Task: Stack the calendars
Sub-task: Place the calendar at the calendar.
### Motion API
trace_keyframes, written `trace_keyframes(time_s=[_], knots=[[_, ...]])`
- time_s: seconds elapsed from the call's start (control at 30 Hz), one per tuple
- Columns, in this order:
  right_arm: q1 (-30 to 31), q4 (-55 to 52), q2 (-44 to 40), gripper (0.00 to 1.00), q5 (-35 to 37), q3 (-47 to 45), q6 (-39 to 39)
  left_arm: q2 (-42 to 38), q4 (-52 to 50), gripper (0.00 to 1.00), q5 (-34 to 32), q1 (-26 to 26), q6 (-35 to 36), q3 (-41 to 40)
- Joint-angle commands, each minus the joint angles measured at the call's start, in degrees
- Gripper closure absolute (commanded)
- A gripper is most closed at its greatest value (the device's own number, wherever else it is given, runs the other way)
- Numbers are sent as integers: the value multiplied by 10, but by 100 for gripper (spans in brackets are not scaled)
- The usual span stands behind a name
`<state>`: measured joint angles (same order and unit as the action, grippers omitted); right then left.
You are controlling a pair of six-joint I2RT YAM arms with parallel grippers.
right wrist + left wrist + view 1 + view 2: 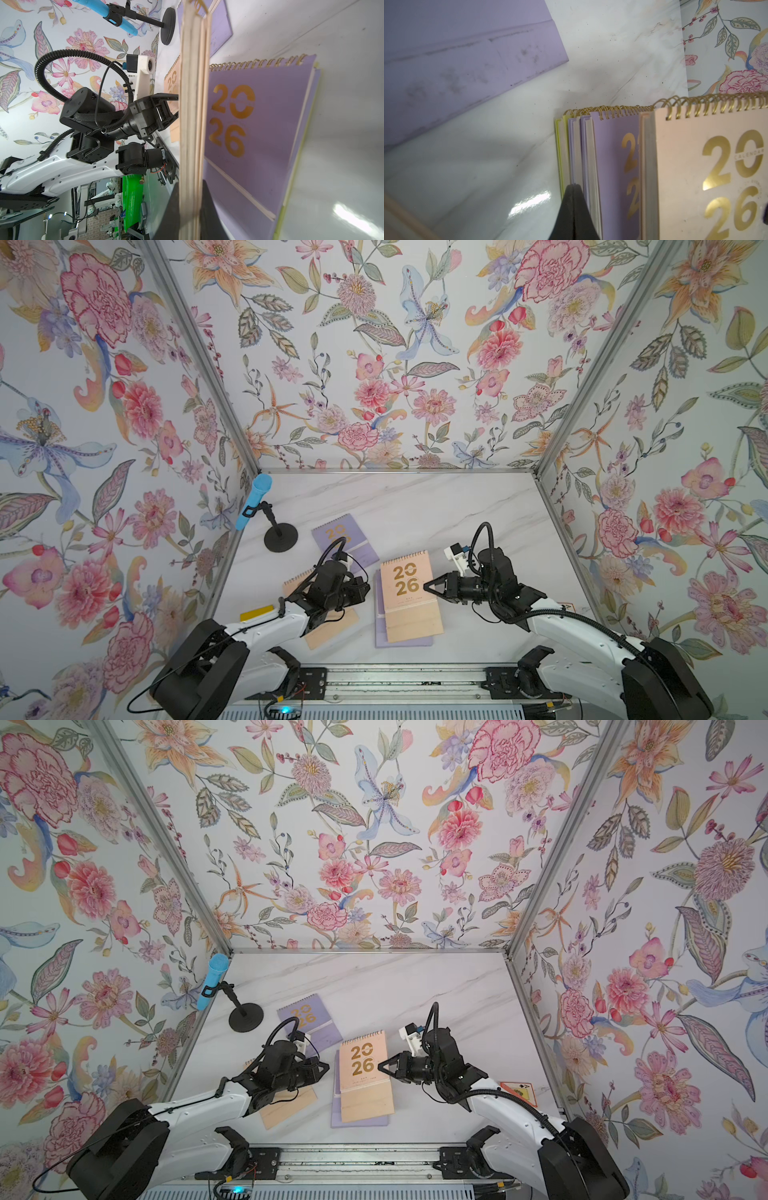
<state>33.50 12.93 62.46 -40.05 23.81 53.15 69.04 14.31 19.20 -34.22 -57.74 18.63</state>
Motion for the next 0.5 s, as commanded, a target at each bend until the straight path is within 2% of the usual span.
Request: trace_keyframes(time_s=[0.0,0.47], knots=[[8,102,10,100,-3,-12,35,11,26,100,-6,-11,-12,-4],[30,200,70,99,7,-39,66,27,35,100,-5,-17,-14,2]])
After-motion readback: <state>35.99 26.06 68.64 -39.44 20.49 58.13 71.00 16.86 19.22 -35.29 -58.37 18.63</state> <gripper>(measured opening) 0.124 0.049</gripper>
